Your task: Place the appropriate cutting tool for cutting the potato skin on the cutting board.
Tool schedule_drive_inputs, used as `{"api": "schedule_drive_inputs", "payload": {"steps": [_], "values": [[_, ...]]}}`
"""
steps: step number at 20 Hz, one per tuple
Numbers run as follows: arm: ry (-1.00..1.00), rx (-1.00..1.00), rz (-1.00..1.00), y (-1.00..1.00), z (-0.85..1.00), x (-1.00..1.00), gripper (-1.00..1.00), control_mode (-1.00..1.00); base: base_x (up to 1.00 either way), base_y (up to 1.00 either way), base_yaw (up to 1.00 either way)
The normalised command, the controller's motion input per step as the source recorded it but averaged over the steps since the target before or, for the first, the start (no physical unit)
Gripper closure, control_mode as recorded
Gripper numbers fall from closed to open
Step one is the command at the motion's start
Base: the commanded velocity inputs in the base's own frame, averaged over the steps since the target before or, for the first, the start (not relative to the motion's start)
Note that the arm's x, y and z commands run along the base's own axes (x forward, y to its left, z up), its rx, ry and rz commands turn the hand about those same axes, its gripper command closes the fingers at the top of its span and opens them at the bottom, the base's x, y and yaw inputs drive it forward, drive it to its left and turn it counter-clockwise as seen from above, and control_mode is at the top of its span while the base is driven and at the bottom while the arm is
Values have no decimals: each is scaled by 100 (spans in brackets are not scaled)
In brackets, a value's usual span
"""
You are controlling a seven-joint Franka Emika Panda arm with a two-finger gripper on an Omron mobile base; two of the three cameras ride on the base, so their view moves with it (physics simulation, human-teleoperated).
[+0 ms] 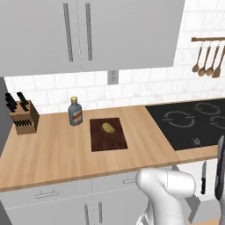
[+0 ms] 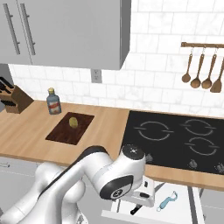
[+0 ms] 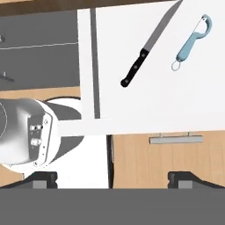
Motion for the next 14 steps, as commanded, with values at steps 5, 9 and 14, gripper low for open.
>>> {"api": "schedule_drive_inputs", "payload": {"steps": [5, 9, 14], "values": [[0, 0, 0, 1, -11, 19, -100, -100, 0, 0, 0], [0, 0, 0, 5, -4, 46, -100, -100, 0, 0, 0], [2, 0, 0, 0, -23, 38, -100, -100, 0, 0, 0]]}}
